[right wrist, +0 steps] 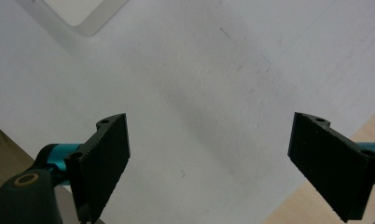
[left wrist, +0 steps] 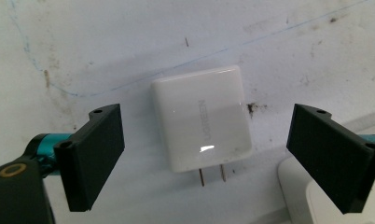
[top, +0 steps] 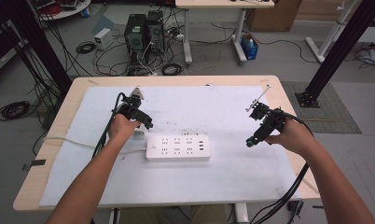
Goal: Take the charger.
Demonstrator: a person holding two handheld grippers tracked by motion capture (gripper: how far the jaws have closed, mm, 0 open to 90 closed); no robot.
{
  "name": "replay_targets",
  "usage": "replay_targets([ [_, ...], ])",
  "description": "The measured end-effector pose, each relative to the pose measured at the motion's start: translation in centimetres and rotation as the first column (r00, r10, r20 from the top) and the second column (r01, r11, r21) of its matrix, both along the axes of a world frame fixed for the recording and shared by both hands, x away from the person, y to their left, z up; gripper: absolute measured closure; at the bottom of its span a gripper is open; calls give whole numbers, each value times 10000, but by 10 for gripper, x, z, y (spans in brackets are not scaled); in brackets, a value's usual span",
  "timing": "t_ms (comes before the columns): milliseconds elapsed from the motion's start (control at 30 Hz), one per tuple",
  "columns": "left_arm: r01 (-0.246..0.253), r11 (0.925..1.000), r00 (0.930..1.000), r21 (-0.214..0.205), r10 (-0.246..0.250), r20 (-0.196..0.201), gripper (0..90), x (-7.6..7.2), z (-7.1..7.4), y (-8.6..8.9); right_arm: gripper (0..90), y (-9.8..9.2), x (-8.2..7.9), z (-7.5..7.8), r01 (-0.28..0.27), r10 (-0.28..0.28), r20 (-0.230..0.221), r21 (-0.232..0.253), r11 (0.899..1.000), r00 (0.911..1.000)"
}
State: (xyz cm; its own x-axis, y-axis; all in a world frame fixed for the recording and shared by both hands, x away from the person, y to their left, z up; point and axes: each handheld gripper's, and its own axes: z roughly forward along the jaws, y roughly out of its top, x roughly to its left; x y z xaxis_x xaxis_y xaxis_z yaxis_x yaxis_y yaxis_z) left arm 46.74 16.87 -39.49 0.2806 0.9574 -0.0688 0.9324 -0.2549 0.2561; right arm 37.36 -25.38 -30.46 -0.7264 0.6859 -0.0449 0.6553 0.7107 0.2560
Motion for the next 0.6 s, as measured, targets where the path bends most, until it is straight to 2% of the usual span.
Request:
replay_targets([
  [133,10,9999,10000,154,-8,-99,111,3,-7,0,121,-2,0,-2,-2,2,-23,17,10000,10000],
  [333,2,10000,9997,34,-1,-249,158,5,-14,1,121,-3,0,-5,24,-24,-79,19,10000,10000],
  [467,36,10000,9998,15,-36,-201,263,5,-17,2,121,-4,0,-6,89,-88,-94,31,10000,9999],
  [600,166,9998,9998,65,-166,-92,298,4,-17,3,121,-5,-1,-7,211,-210,-137,83,9997,9997],
])
